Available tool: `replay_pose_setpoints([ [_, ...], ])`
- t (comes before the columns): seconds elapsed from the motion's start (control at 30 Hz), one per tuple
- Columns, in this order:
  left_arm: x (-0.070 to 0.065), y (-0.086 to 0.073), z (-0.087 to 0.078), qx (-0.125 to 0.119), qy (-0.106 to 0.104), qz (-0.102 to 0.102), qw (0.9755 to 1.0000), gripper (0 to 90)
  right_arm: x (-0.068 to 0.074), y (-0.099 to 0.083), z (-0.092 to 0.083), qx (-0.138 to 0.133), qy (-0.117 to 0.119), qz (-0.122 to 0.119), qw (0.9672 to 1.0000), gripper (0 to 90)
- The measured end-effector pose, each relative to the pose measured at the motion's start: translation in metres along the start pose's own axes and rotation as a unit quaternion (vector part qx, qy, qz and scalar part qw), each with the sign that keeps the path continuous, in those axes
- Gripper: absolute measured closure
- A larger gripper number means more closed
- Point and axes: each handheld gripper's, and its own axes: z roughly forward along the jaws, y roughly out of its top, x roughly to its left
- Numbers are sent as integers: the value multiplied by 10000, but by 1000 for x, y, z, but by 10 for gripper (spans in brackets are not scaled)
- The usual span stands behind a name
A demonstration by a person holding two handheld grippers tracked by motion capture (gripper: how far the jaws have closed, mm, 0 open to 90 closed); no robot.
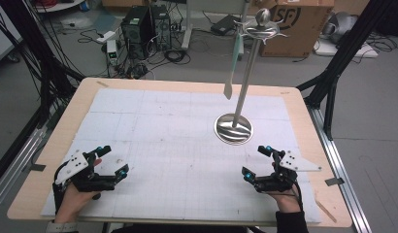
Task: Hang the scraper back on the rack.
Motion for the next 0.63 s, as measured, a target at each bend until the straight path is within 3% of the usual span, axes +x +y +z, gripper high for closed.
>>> replay_pose_setpoints([
  [0.1,-2,-3,-6,-122,-17,-38,9999,16,0,-1,0,-21,-44,28,10000,2],
  [0.4,-4,-3,-11,-20,-59,154,9999,16,-1,-3,-1,-78,-87,-55,9999,2],
  [0.53,-5,-2,-12,-18,80,274,9996,17,0,-3,-1,-56,-87,-39,9999,2],
  [0.63,-6,-2,-13,-37,43,281,9996,16,1,-4,0,-22,-70,-71,9999,2],
])
